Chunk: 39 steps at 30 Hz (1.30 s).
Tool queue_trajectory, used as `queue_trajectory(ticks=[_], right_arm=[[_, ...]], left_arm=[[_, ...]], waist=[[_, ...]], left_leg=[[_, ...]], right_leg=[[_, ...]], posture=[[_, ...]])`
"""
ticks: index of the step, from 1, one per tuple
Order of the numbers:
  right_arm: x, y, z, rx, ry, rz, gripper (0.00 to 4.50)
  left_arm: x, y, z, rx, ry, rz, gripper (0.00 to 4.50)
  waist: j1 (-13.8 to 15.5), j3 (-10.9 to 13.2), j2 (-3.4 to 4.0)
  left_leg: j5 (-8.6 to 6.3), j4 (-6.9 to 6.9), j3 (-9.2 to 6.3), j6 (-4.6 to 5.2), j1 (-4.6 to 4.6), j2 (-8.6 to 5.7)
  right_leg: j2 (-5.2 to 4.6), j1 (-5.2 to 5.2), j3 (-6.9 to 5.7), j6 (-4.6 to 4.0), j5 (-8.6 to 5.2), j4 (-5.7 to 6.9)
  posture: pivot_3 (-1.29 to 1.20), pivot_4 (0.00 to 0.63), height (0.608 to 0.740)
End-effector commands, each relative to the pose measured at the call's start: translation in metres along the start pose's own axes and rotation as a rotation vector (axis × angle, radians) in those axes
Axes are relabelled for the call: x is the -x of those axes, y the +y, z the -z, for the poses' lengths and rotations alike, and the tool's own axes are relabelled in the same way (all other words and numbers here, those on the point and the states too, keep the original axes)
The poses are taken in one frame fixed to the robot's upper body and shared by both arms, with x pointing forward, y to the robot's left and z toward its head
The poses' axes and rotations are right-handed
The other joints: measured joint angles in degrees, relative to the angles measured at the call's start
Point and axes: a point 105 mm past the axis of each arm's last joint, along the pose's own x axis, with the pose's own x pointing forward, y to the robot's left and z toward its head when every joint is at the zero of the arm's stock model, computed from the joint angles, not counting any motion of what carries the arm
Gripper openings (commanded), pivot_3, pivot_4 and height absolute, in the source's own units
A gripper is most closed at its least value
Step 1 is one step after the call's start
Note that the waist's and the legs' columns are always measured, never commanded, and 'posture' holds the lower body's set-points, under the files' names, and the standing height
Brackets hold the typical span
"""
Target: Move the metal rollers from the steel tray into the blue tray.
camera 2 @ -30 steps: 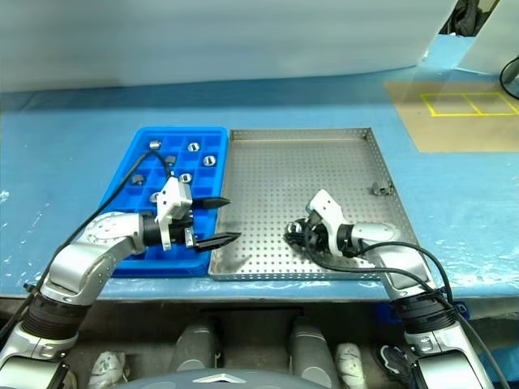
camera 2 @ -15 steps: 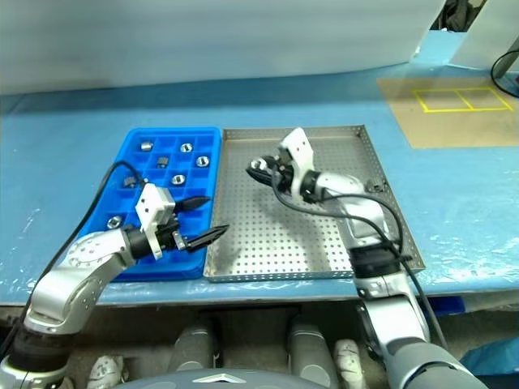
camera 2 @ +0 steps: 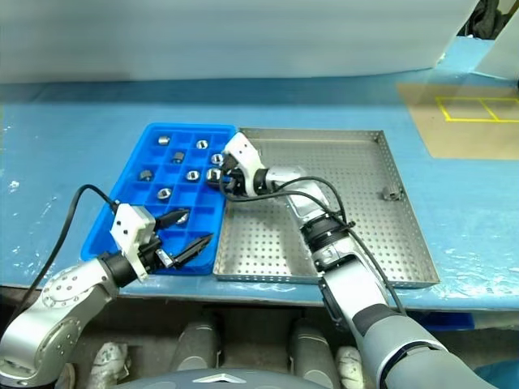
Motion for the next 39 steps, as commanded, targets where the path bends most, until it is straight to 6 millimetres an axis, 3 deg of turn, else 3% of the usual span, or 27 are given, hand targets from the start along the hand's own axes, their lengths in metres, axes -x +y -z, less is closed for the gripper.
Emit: queue_trajectory(ticks=[1,4,12,14,18,27,32,39], right_arm=[[-0.009,0.007,-0.01,0.106,0.009,-0.051,1.62],[-0.012,0.007,0.002,0.155,0.057,-0.059,1.62],[-0.003,-0.003,-0.005,0.162,0.005,-0.028,4.39],[0.004,-0.008,-0.013,0.141,-0.048,-0.005,4.39],[0.037,-0.035,-0.018,0.08,-0.124,0.125,4.39],[0.16,-0.102,0.04,-0.026,0.123,0.532,4.39],[0.207,-0.122,0.048,-0.081,0.189,0.685,4.39],[0.243,-0.124,0.07,0.081,0.434,0.681,4.39]], left_arm=[[0.008,-0.001,-0.012,-0.034,-0.041,-0.043,4.49],[0.011,-0.002,-0.013,-0.03,-0.044,-0.062,4.49],[0.006,-0.001,-0.019,-0.036,-0.061,-0.052,4.49],[0.002,0.0,-0.021,-0.034,-0.07,-0.036,4.49],[-0.012,0.001,-0.025,-0.036,-0.085,0.027,4.49],[-0.055,-0.008,-0.031,-0.044,-0.12,0.215,4.49],[-0.066,-0.012,-0.032,-0.048,-0.134,0.245,4.49],[-0.07,-0.016,-0.03,-0.053,-0.133,0.271,4.49]], waist=[[0.2,0.0,0.0],[0.6,0.0,0.0],[1.7,0.0,0.0],[1.6,0.0,0.0],[1.6,0.0,0.01],[0.0,0.0,0.02],[-2.4,0.0,0.02],[-3.1,0.0,0.02]], left_leg=[[0.0,-0.01,-0.02,0.0,-0.01,0.0],[0.01,-0.05,-0.05,-0.02,-0.03,0.01],[0.01,-0.07,-0.06,-0.03,-0.03,0.02],[0.02,-0.06,-0.06,-0.03,-0.04,0.02],[0.03,-0.04,-0.06,-0.05,-0.03,0.02],[0.15,0.14,-0.01,-0.25,-0.03,-0.04],[0.17,0.14,0.0,-0.27,0.06,0.0],[0.13,0.26,0.05,-0.18,0.02,0.02]], right_leg=[[0.0,0.0,-0.03,-0.01,0.0,-0.01],[-0.01,0.0,-0.09,-0.03,-0.02,-0.02],[-0.01,0.0,-0.12,-0.04,-0.03,-0.01],[-0.01,0.0,-0.12,-0.04,-0.03,0.0],[-0.01,-0.01,-0.12,-0.04,-0.03,0.03],[0.02,0.01,0.01,-0.02,-0.01,0.08],[0.15,0.0,0.14,-0.03,-0.01,0.13],[0.15,0.01,0.17,-0.05,0.0,0.14]], posture=[[0.28,0.15,0.74],[0.3,0.15,0.74],[0.27,0.15,0.74],[0.24,0.15,0.74],[0.17,0.15,0.74],[-0.01,0.15,0.74],[-0.05,0.15,0.74],[-0.07,0.15,0.74]])
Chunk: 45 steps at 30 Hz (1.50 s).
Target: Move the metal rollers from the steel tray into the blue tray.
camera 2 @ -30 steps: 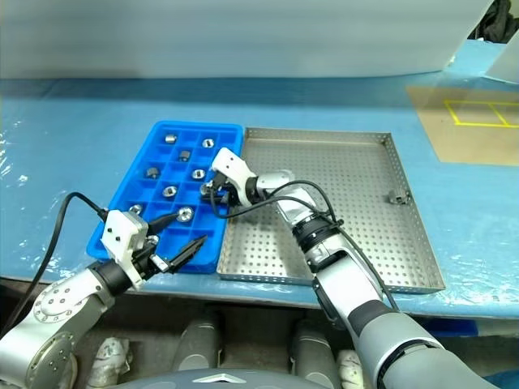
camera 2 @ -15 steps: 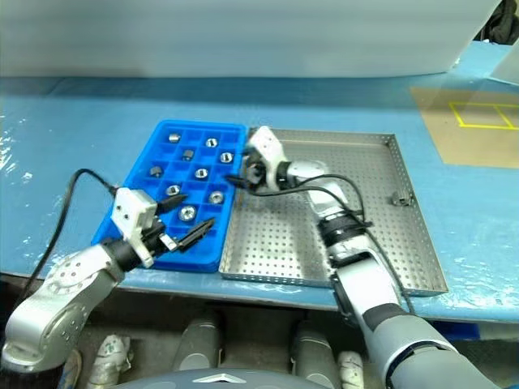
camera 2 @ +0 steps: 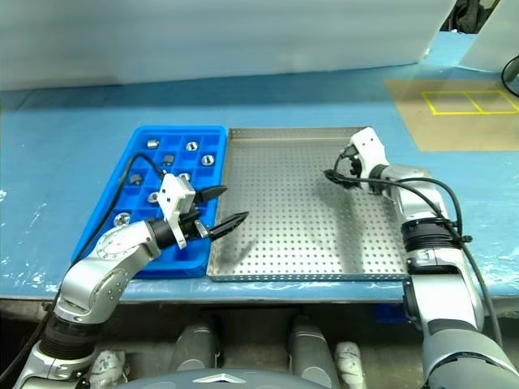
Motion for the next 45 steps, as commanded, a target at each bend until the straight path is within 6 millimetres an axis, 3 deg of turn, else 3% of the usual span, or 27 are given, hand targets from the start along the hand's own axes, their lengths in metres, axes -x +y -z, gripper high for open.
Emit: queue_trajectory(ticks=[1,9,14,20,31,37,45], right_arm=[[0.008,-0.007,0.008,0.144,0.073,-0.016,4.39],[0.028,-0.028,0.015,0.302,0.228,-0.103,4.39],[0.041,-0.043,0.008,0.36,0.29,-0.148,4.39],[0.049,-0.041,0.004,0.412,0.341,-0.28,4.39],[0.049,-0.047,0.01,0.529,0.449,-0.301,4.39],[0.042,-0.046,0.016,0.579,0.473,-0.286,4.39],[0.034,-0.042,0.029,0.626,0.51,-0.278,4.39]], left_arm=[[-0.002,-0.003,-0.007,-0.032,-0.032,0.02,4.49],[-0.005,-0.007,-0.004,-0.022,-0.039,0.025,4.49],[-0.005,-0.009,-0.001,-0.017,-0.035,0.023,4.49],[-0.007,-0.01,-0.001,-0.012,-0.043,0.025,4.49],[-0.003,-0.014,-0.007,-0.028,-0.025,0.085,4.49],[-0.001,-0.014,-0.006,-0.137,0.035,0.122,4.49],[-0.004,-0.017,-0.009,-0.15,0.033,0.136,4.49]], waist=[[0.0,0.0,0.0],[-0.2,0.0,0.02],[-0.2,0.0,0.01],[-0.2,0.0,0.02],[-0.2,0.0,0.02],[-0.2,0.0,0.03],[-0.2,0.0,0.07]], left_leg=[[-0.01,0.01,0.01,0.02,0.0,0.0],[-0.2,0.16,0.05,0.35,-0.05,0.01],[-0.24,0.27,0.08,0.41,-0.08,0.05],[-0.28,0.35,0.08,0.5,-0.15,0.07],[-0.32,0.45,0.09,0.58,-0.21,0.08],[-0.32,0.45,0.09,0.58,-0.2,0.09],[-0.33,0.45,0.09,0.59,-0.23,0.08]], right_leg=[[0.0,0.01,0.0,0.0,0.0,0.0],[-0.04,0.01,0.0,-0.01,0.0,0.01],[-0.04,0.01,-0.01,-0.02,0.01,0.05],[-0.06,0.0,-0.05,-0.03,0.01,0.04],[-0.09,-0.01,-0.08,-0.04,0.0,0.05],[-0.09,-0.01,-0.09,-0.04,0.0,0.05],[-0.09,-0.03,-0.1,-0.05,0.0,0.07]], posture=[[-0.07,0.15,0.74],[-0.06,0.15,0.74],[-0.06,0.15,0.74],[-0.06,0.15,0.74],[-0.04,0.15,0.74],[-0.04,0.15,0.74],[-0.04,0.15,0.74]])
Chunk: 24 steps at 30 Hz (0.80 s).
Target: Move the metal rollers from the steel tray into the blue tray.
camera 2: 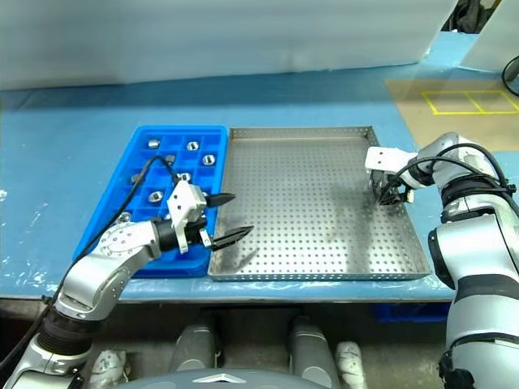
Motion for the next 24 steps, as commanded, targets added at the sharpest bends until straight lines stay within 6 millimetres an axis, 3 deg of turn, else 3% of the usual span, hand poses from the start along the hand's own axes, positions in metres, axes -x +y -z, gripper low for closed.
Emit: queue_trajectory(ticks=[1,3,10,14,20,24], right_arm=[[0.004,-0.006,0.002,0.021,0.019,0.035,4.03],[0.003,-0.005,0.004,0.024,0.032,0.033,3.57],[0.007,-0.006,0.01,0.026,0.054,0.036,1.26],[0.012,-0.012,0.003,0.016,0.021,0.06,1.25],[0.023,-0.021,-0.04,-0.059,-0.221,0.043,1.25],[0.03,-0.025,-0.058,-0.08,-0.332,0.054,1.25]], left_arm=[[-0.002,-0.006,-0.016,-0.057,-0.044,0.023,4.49],[-0.002,-0.005,-0.018,-0.06,-0.047,0.022,4.49],[-0.003,-0.005,-0.02,-0.067,-0.048,0.024,4.49],[-0.004,-0.005,-0.021,-0.067,-0.054,0.023,4.49],[0.002,0.001,-0.022,-0.039,-0.073,-0.03,4.49],[0.003,0.004,-0.021,-0.043,-0.076,-0.058,4.49]], waist=[[0.0,0.0,0.0],[0.0,0.0,0.0],[0.0,0.0,0.0],[0.0,0.0,0.0],[-0.2,0.0,0.05],[-0.2,0.0,0.07]], left_leg=[[0.0,0.0,0.0,0.0,0.0,0.0],[0.0,0.0,0.0,0.0,-0.01,-0.01],[0.0,0.0,0.0,0.0,0.0,-0.01],[0.0,0.02,0.0,0.0,-0.01,-0.01],[0.0,0.01,0.0,0.01,0.0,0.01],[0.0,0.01,0.0,0.01,-0.01,0.03]], right_leg=[[0.0,0.0,0.0,0.0,0.0,0.0],[-0.01,0.0,0.0,0.0,0.0,-0.01],[-0.01,0.0,0.0,0.0,0.0,0.0],[-0.02,0.0,0.0,0.0,0.0,0.01],[0.0,0.0,0.0,0.0,0.0,0.01],[0.01,-0.02,-0.01,-0.01,0.0,0.03]], posture=[[-0.04,0.15,0.74],[-0.03,0.15,0.74],[-0.04,0.15,0.74],[-0.04,0.15,0.74],[-0.05,0.15,0.74],[-0.06,0.15,0.74]])
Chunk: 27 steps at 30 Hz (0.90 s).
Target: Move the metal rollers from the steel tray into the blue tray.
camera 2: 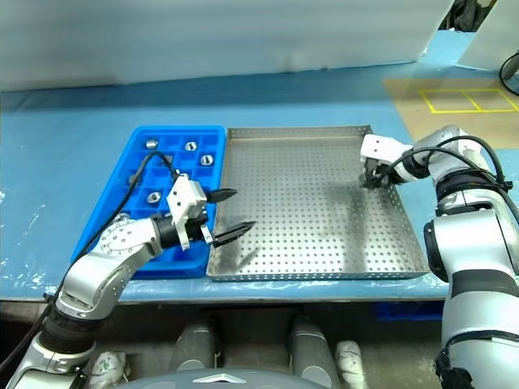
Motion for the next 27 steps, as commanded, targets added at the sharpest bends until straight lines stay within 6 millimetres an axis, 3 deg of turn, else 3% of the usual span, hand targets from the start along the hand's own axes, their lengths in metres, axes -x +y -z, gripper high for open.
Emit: queue_trajectory(ticks=[1,9,13,21,27], right_arm=[[0.018,-0.015,-0.035,-0.007,-0.17,0.054,1.25],[0.018,-0.004,-0.088,-0.055,-0.468,-0.013,1.25],[0.005,0.012,-0.134,-0.114,-0.672,-0.01,1.25],[-0.031,0.07,-0.201,-0.21,-0.877,-0.103,1.25],[-0.037,0.116,-0.228,-0.185,-0.938,-0.318,1.25]], left_arm=[[0.004,0.003,-0.013,-0.035,-0.045,-0.032,4.49],[0.014,0.01,-0.014,-0.003,-0.075,-0.118,4.49],[0.031,0.01,-0.005,0.057,-0.068,-0.183,4.49],[0.06,0.009,0.004,0.052,-0.025,-0.321,4.49],[0.079,-0.012,0.008,0.101,0.005,-0.357,4.49]], waist=[[0.1,0.0,0.01],[0.2,0.0,0.0],[-0.1,0.0,0.0],[1.7,0.0,0.02],[3.4,0.0,-0.03]], left_leg=[[0.0,0.0,0.0,0.0,-0.01,0.0],[0.09,-0.01,0.0,0.17,-0.04,0.01],[0.09,-0.03,0.0,0.18,-0.01,0.02],[0.04,-0.18,-0.03,-0.11,-0.03,0.02],[0.05,-0.42,-0.04,-0.15,-0.01,-0.04]], right_leg=[[0.0,0.0,-0.01,0.0,0.0,0.0],[0.0,0.0,-0.03,-0.01,0.0,-0.04],[0.02,0.0,0.0,-0.01,0.0,-0.04],[0.0,-0.05,-0.07,-0.01,-0.01,-0.07],[-0.07,-0.03,-0.11,0.02,-0.02,-0.23]], posture=[[-0.06,0.15,0.74],[-0.06,0.15,0.74],[-0.01,0.15,0.74],[0.11,0.15,0.74],[0.19,0.15,0.74]])
